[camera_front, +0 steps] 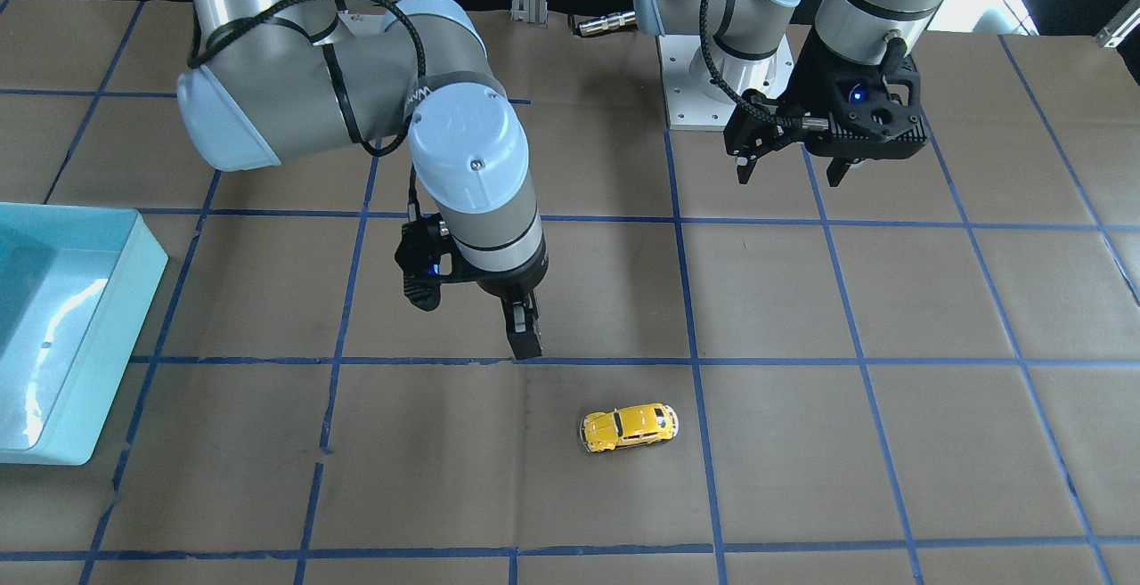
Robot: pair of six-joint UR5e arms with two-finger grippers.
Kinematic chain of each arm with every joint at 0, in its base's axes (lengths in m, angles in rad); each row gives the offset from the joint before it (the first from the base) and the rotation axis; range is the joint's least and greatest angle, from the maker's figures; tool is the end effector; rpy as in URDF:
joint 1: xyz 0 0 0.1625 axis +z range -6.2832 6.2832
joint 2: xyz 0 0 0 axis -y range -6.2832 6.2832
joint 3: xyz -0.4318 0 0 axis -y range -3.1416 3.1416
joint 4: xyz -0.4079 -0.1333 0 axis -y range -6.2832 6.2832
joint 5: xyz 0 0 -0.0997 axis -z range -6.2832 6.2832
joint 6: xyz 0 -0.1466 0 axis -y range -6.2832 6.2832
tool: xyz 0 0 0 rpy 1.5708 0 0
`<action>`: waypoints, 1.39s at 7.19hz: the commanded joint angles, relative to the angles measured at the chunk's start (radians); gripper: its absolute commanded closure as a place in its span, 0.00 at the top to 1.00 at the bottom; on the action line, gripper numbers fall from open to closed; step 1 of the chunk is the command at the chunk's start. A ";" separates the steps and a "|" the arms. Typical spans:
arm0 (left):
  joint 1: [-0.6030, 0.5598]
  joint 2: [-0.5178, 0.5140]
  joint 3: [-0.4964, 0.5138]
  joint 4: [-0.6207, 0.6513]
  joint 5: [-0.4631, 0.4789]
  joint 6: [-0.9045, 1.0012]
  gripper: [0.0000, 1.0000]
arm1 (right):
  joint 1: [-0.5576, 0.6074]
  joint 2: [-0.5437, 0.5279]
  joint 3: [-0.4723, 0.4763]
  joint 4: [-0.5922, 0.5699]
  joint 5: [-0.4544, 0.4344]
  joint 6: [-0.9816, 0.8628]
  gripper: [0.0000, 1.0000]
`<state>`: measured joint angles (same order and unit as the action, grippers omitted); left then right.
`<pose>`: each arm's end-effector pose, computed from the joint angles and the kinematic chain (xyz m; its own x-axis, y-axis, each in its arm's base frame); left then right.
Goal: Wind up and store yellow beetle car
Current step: 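Reach the right gripper across to above the yellow car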
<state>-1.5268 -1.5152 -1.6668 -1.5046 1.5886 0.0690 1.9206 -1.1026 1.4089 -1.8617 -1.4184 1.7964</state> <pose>-0.1091 -0.4923 0.4332 -0.9995 0.0245 -0.0195 0.0250 0.9994 -0.0245 0.3796 -0.5867 0.2784 -0.1261 0.9908 0.0490 0.9825 0.1179 0.1445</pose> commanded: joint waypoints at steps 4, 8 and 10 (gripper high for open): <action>0.013 0.004 -0.001 -0.020 0.002 0.000 1.00 | 0.084 0.245 -0.207 -0.131 -0.005 0.072 0.99; 0.013 0.004 -0.001 -0.019 0.001 0.000 1.00 | 0.104 0.357 -0.330 -0.129 -0.004 0.124 0.99; 0.013 0.004 -0.001 -0.019 0.001 0.000 1.00 | 0.104 0.372 -0.332 -0.111 -0.007 0.117 0.99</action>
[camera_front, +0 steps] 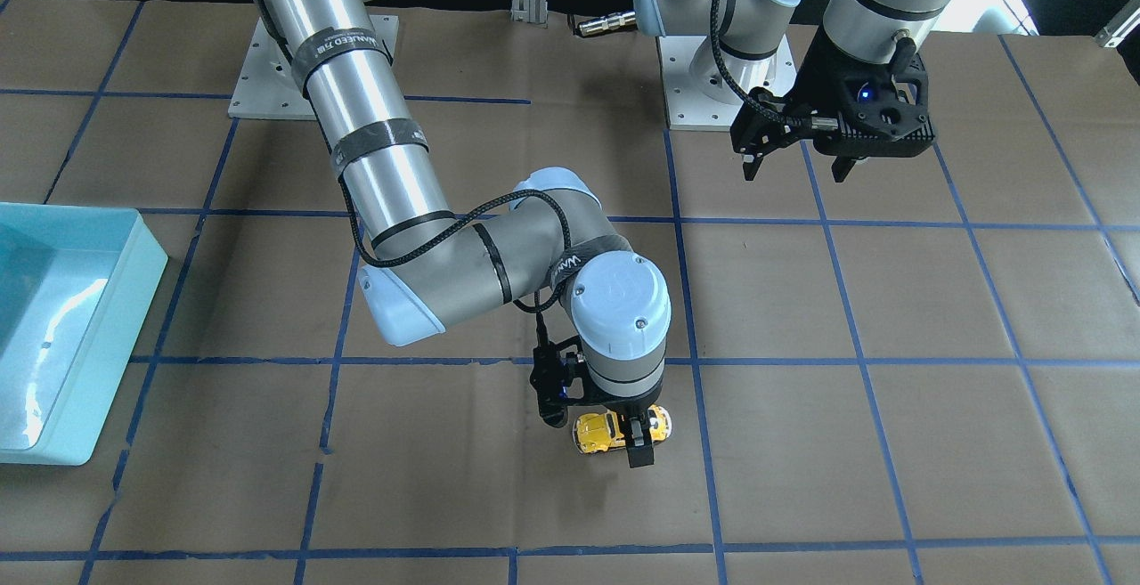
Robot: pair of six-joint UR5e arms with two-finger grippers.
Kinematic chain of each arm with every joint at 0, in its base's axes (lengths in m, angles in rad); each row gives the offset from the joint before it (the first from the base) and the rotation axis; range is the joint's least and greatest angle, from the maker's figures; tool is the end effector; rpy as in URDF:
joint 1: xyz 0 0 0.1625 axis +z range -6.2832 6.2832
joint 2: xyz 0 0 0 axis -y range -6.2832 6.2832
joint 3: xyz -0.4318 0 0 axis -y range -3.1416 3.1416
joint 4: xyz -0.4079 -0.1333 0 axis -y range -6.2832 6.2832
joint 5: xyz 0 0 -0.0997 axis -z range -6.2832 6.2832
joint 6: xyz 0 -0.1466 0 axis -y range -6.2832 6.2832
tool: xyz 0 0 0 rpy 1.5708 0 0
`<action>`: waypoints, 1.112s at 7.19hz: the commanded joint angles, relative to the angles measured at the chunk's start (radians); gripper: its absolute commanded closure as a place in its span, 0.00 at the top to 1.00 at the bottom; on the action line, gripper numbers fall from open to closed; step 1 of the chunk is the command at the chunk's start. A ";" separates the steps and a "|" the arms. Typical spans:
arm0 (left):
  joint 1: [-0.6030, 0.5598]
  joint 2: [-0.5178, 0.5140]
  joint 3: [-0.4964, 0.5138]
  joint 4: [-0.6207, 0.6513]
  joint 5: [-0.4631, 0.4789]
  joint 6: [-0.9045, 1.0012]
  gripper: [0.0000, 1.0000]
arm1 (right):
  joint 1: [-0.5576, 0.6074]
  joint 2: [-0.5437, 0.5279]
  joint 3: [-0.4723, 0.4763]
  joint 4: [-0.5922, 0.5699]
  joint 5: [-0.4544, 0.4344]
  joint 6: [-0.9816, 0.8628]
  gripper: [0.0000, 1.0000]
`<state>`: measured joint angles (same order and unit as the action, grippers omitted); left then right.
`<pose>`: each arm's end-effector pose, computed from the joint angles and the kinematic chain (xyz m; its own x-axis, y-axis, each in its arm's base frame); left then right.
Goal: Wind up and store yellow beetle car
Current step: 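Lower the right gripper and close it around the car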
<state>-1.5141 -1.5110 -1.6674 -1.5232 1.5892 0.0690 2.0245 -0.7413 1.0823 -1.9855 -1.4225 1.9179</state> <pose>-0.1030 -0.4897 0.4330 -0.9997 0.0121 -0.0191 0.0123 0.9999 -0.0095 0.4956 -0.6628 0.1804 -0.1103 0.9937 -0.0191 0.9802 0.1119 0.1636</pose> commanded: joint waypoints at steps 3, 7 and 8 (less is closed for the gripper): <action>0.000 0.000 0.000 0.000 0.000 0.000 1.00 | 0.000 0.029 0.002 0.057 -0.004 -0.013 0.99; 0.000 0.000 0.000 0.000 -0.002 0.000 1.00 | 0.000 0.051 0.002 0.059 -0.036 -0.017 0.91; 0.000 0.000 0.000 0.000 -0.002 0.000 1.00 | 0.000 0.051 0.002 0.059 -0.035 -0.017 0.79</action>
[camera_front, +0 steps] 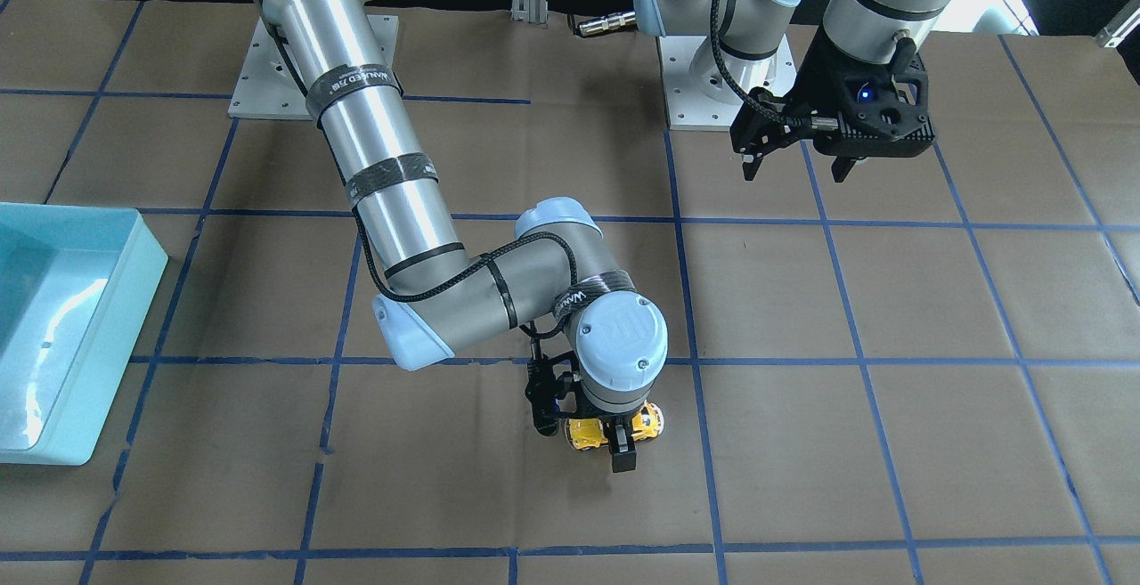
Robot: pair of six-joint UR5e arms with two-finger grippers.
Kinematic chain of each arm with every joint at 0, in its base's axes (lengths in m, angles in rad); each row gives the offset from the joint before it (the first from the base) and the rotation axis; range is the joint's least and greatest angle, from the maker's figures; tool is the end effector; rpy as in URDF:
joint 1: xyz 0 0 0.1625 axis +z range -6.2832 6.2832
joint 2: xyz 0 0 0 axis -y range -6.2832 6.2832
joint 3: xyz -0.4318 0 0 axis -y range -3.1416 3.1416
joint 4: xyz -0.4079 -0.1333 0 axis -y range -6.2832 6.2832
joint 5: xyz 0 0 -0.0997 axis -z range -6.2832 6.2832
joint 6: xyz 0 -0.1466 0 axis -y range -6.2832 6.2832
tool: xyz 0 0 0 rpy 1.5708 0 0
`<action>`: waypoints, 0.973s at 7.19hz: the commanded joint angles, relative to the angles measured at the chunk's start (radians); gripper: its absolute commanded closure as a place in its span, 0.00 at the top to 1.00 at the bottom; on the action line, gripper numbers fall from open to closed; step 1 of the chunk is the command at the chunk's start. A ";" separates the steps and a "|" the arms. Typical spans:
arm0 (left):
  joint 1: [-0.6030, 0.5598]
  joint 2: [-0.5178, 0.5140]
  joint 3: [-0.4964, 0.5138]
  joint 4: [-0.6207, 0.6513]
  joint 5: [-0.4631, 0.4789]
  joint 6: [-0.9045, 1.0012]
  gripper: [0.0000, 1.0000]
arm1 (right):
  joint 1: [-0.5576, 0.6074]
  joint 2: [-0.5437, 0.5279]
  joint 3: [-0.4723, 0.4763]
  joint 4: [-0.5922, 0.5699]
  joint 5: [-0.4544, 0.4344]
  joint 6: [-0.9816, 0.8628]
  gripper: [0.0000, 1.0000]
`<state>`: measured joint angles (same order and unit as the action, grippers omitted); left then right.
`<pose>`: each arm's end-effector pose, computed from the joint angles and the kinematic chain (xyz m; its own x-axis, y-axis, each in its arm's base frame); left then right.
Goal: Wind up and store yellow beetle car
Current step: 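Lower the right gripper and close it around the car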
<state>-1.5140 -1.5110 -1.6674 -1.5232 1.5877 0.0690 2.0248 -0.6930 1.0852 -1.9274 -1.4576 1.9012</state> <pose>-0.1032 -0.4897 0.4330 -0.9998 0.0120 -0.0176 0.0122 0.9999 -0.0096 0.4871 -0.6565 0.1333 -0.1243 0.9898 0.0703 0.9885 0.1174 0.0952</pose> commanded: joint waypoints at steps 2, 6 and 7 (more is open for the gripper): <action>0.000 0.000 0.000 0.000 0.000 0.000 1.00 | 0.000 0.004 -0.001 -0.001 0.000 -0.002 0.60; 0.000 0.000 0.000 0.000 0.000 0.000 1.00 | 0.000 -0.009 -0.005 -0.010 -0.013 -0.037 0.50; 0.000 0.000 0.000 0.002 0.000 0.000 1.00 | -0.002 -0.031 -0.004 -0.006 -0.041 -0.065 0.50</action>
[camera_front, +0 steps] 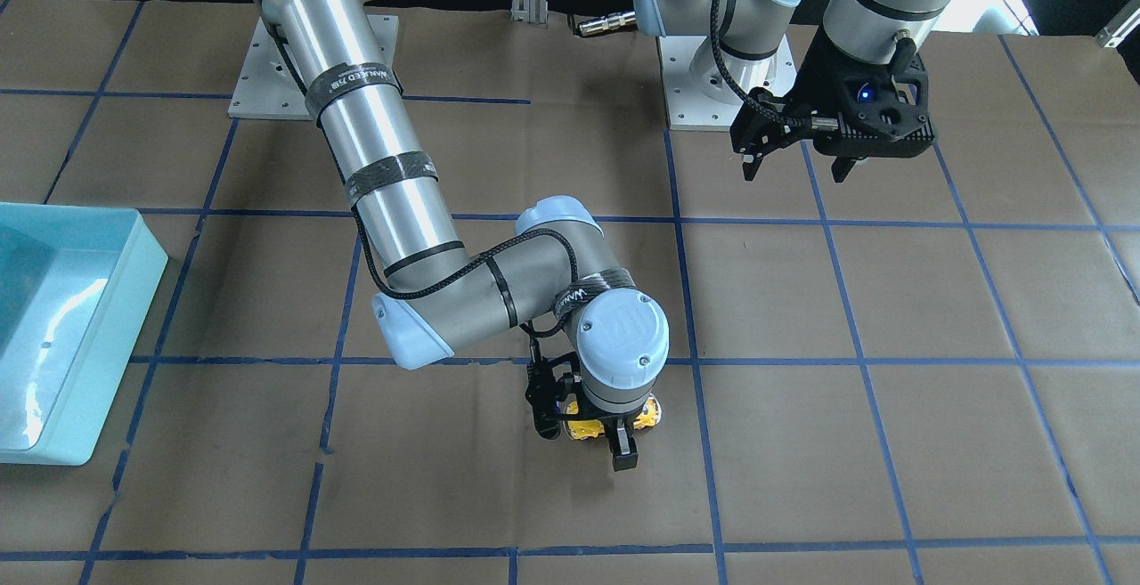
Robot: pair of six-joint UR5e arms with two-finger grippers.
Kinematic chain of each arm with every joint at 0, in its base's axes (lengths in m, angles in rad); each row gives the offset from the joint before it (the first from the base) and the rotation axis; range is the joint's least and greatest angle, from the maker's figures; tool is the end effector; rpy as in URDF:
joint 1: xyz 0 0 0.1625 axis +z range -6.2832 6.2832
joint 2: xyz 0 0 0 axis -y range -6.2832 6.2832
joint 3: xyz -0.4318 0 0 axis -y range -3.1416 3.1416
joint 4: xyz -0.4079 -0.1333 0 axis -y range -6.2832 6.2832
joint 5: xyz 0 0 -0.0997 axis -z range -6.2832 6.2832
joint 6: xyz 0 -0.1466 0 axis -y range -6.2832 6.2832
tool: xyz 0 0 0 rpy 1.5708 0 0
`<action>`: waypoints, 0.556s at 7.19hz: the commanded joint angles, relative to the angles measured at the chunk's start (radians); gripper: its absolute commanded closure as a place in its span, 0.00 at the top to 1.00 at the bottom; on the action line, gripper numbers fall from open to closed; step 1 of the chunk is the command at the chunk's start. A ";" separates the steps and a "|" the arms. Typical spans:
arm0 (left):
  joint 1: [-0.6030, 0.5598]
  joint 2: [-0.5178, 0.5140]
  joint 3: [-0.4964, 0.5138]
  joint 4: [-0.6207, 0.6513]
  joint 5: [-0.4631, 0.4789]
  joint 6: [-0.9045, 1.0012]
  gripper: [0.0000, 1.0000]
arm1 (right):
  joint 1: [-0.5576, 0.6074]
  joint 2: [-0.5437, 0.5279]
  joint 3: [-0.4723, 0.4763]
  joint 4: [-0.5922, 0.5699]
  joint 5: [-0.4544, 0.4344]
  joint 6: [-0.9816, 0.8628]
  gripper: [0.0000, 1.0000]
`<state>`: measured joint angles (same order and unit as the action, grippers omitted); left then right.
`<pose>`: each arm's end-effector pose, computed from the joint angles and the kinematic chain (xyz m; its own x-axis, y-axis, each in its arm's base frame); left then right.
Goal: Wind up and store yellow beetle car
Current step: 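Lift the car with the right gripper and carry it toward the blue bin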
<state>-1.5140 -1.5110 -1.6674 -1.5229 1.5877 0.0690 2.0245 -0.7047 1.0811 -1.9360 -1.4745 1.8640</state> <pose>-0.1032 -0.4898 0.4331 -0.9998 0.0120 -0.0176 0.0122 0.9999 -0.0099 0.4859 -0.6602 0.1453 -0.1609 0.9862 0.0385 0.9836 0.1570 0.0888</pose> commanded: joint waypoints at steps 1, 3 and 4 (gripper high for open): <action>0.000 0.000 0.001 0.001 0.000 0.000 1.00 | -0.001 -0.045 0.006 0.003 -0.026 -0.073 0.50; -0.003 0.002 0.002 0.001 0.000 -0.002 1.00 | -0.016 -0.102 0.020 0.009 -0.049 -0.155 0.50; -0.006 0.002 0.002 0.001 0.000 -0.003 1.00 | -0.027 -0.128 0.032 0.029 -0.073 -0.210 0.50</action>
<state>-1.5172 -1.5100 -1.6660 -1.5217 1.5877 0.0673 2.0100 -0.7979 1.1009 -1.9239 -1.5208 1.7190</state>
